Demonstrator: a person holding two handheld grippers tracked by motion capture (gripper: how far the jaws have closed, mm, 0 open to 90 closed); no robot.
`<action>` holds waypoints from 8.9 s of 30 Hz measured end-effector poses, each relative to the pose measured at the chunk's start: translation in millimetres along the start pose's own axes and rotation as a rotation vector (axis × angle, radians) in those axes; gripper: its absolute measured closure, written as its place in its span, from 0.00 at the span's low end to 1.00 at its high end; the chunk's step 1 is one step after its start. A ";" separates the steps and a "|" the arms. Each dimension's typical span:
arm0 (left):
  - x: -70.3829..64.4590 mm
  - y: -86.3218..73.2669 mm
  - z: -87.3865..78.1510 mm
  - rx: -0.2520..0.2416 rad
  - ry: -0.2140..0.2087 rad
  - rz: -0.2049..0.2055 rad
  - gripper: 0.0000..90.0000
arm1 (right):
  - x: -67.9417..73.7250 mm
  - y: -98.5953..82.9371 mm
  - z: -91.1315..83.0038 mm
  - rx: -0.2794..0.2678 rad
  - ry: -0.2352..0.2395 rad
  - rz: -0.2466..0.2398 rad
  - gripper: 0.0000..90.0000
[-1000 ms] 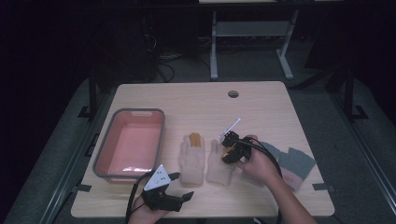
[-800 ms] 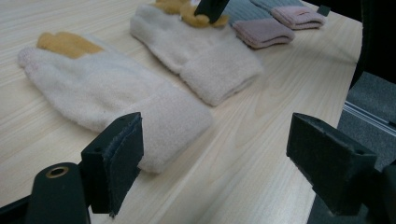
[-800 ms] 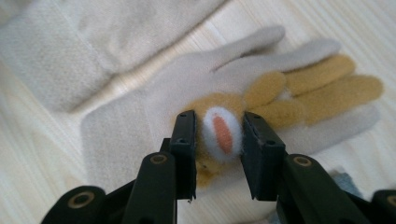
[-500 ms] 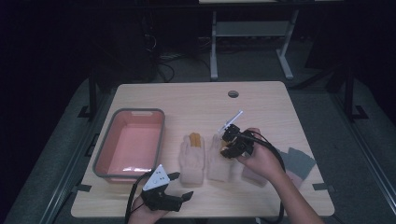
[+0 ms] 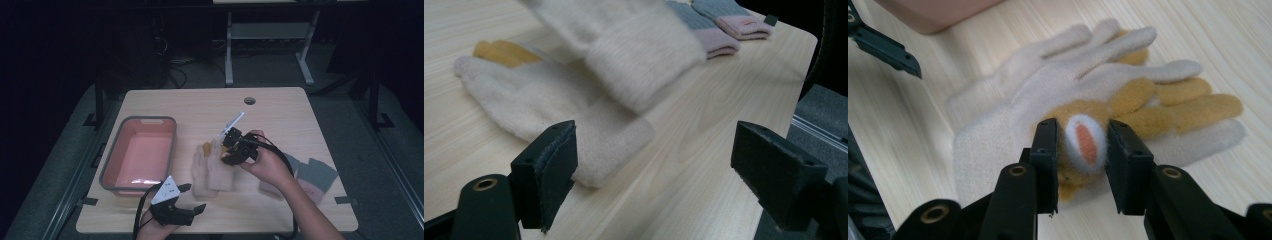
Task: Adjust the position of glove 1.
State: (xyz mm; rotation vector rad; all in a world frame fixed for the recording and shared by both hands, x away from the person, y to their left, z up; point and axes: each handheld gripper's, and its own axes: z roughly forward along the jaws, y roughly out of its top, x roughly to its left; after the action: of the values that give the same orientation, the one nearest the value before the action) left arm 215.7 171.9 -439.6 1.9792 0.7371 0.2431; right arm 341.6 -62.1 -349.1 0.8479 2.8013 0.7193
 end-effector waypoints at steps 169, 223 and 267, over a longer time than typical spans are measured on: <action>40.2 34.0 88.2 0.331 -0.101 -0.441 0.67 | 0.0 -100.4 79.3 -0.213 0.252 0.669 0.74; 45.2 44.6 89.1 0.301 -0.175 -0.451 0.74 | -8.5 -96.3 64.2 -0.266 0.276 0.684 0.90; 68.2 115.8 23.7 0.193 -0.163 -0.376 0.74 | -11.9 -20.5 -5.0 -0.331 0.293 0.597 0.90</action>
State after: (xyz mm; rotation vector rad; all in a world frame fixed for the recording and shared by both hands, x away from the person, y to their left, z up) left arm 326.6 155.0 -362.0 1.9649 1.0367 -0.2190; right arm 340.2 -85.7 -354.7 1.6346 2.5246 1.4441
